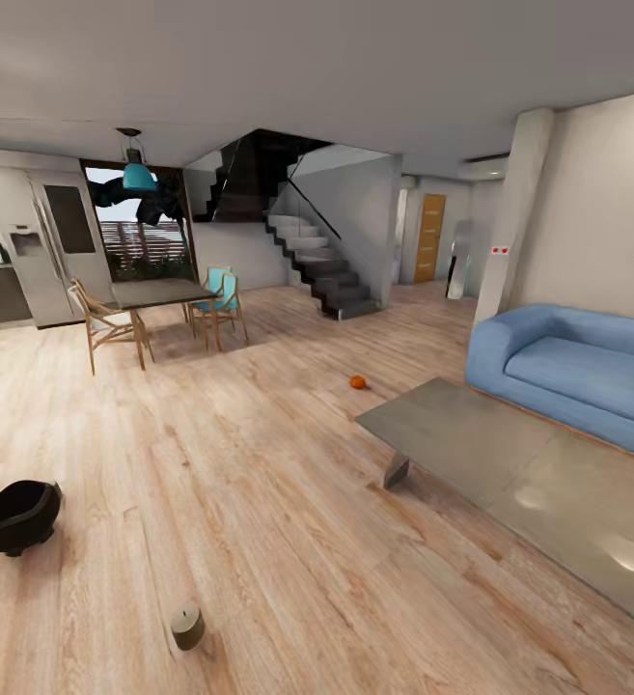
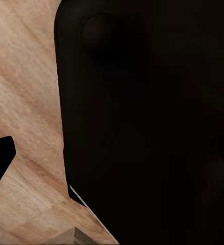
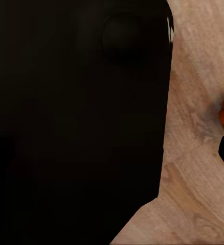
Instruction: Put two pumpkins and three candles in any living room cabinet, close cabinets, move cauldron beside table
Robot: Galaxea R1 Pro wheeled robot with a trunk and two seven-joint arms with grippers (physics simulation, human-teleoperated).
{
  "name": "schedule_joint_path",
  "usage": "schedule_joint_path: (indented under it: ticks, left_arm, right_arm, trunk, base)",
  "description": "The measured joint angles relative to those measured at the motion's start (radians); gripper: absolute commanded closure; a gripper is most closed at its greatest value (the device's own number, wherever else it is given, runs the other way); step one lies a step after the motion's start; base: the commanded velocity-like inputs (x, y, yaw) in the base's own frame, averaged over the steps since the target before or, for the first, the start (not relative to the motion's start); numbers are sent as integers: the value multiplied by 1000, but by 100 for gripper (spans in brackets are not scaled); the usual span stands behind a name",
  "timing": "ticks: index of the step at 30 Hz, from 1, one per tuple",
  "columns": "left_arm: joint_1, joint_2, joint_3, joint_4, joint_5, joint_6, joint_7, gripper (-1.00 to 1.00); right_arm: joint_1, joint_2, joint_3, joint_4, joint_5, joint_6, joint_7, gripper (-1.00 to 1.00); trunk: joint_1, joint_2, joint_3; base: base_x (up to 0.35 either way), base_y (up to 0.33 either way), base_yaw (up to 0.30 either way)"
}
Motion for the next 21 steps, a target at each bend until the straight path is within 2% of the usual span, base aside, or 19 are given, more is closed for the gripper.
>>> schedule_joint_path:
  ticks: [6,10,21]
  left_arm:
    - [0,14,0,0,0,-1,-4,-100]
    - [0,34,-1,-18,0,-1,-4,-100]
    - [0,37,-2,-31,0,-1,-4,-100]
  right_arm:
    - [0,-2,-1,-1,-2,0,-9,-100]
    - [-1,-1,-1,-1,-2,-2,-9,-100]
    - [-1,-1,-2,-1,-2,-25,-9,-100]
  trunk:
    - [0,0,0]
    - [0,0,0]
    - [0,0,0]
  base:
    - [0,0,0]
    - [0,0,0]
    - [0,0,0]
